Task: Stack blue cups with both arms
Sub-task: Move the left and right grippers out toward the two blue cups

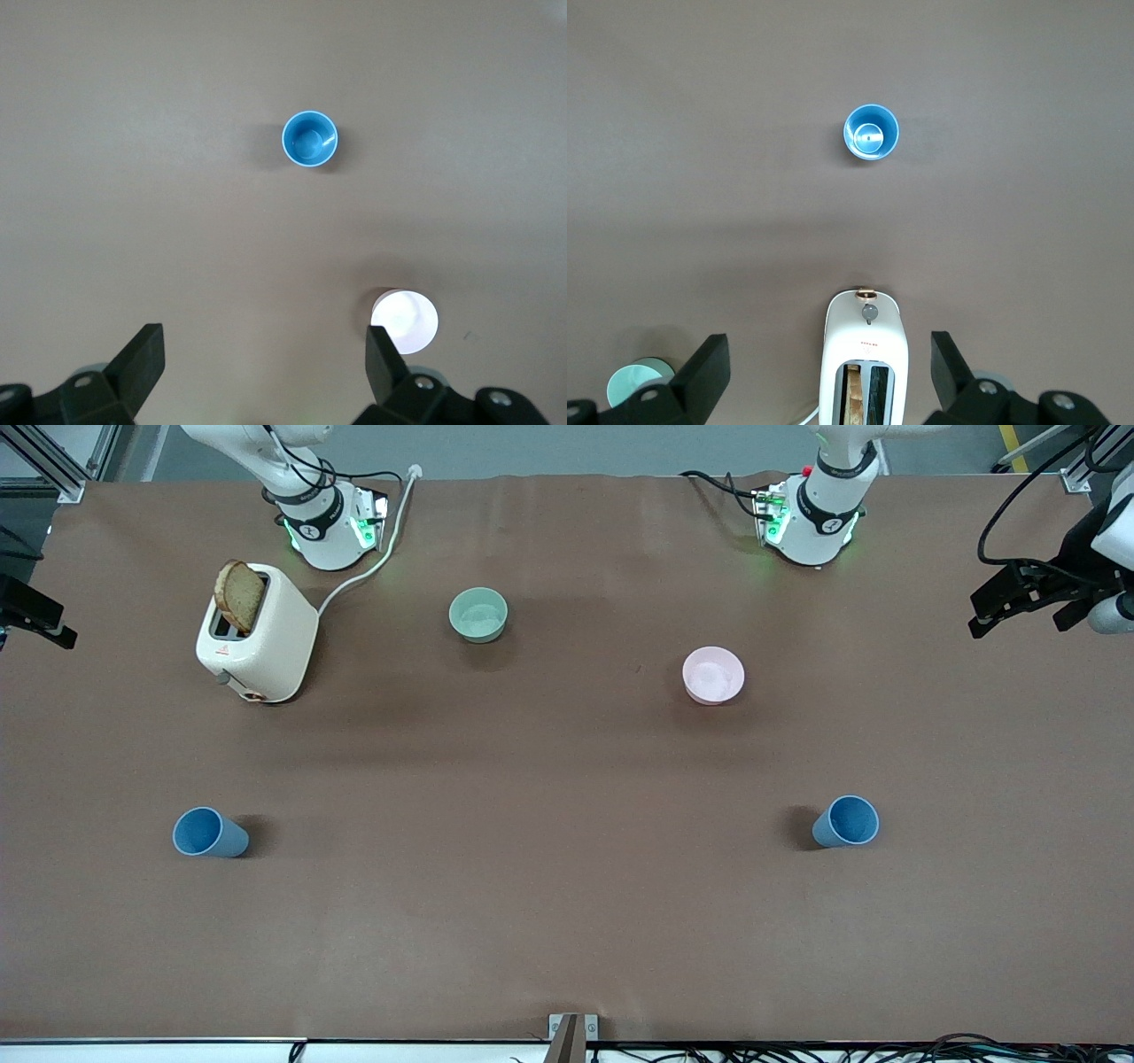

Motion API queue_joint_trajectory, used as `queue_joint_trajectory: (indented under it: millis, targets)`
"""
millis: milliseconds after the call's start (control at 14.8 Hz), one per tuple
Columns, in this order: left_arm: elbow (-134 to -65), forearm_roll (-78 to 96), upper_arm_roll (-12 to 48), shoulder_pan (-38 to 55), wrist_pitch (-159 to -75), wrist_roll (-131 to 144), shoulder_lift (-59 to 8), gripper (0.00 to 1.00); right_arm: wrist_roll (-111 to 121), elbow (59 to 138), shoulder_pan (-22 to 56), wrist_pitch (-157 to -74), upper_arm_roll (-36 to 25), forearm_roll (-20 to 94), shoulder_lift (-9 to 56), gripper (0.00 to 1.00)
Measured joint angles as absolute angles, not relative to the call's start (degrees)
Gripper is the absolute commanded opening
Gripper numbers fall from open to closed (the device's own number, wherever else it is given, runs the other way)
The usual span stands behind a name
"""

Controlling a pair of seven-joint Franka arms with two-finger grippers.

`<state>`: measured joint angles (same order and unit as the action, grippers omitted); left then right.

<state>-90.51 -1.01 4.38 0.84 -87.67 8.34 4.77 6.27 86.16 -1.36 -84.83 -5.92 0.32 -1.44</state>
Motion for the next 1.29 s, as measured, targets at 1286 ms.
queue_joint_trajectory:
  millis: [1286]
  targets:
    - [-96.9, -1.1, 4.1, -3.0, -110.7, 5.9, -16.6, 1.00, 6.3, 89.4, -2.1, -101.6, -6.9, 0.3, 11.7, 1.00]
